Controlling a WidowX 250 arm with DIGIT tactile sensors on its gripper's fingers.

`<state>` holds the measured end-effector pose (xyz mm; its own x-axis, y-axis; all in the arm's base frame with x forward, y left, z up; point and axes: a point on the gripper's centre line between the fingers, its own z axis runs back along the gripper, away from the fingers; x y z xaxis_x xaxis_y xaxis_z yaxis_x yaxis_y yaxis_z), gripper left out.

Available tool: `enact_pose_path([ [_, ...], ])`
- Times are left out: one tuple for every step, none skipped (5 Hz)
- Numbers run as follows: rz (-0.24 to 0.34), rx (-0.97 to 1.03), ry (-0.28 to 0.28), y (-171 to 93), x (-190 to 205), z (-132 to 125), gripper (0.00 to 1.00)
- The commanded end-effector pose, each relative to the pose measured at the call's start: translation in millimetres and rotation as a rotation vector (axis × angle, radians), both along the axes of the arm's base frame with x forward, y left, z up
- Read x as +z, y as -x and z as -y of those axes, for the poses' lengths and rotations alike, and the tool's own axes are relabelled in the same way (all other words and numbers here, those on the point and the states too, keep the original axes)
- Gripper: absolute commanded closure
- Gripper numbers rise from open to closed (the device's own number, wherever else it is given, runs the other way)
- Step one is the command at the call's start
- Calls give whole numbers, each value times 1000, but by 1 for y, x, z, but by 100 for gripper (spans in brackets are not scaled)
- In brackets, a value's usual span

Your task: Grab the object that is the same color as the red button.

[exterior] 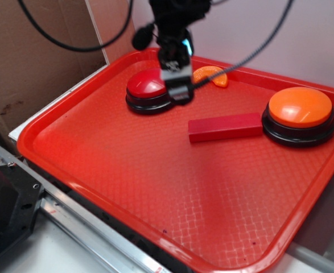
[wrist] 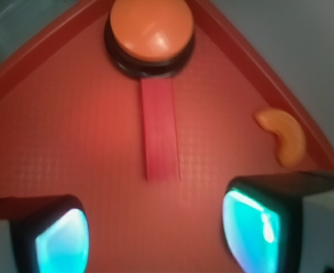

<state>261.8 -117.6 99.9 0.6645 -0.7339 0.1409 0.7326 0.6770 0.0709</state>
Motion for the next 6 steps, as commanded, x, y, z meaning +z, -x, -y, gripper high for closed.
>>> enact_pose_path([
  [0,7,20,-19,-28,22,0],
  [-23,16,16,-22,-45,25,0],
  [-45,27,3,-24,-58,24,0],
  [-71,34,9,-28,-68,23,0],
  [-79,44,8,-32,-73,20,0],
  [-91,46,7,-35,-76,19,0],
])
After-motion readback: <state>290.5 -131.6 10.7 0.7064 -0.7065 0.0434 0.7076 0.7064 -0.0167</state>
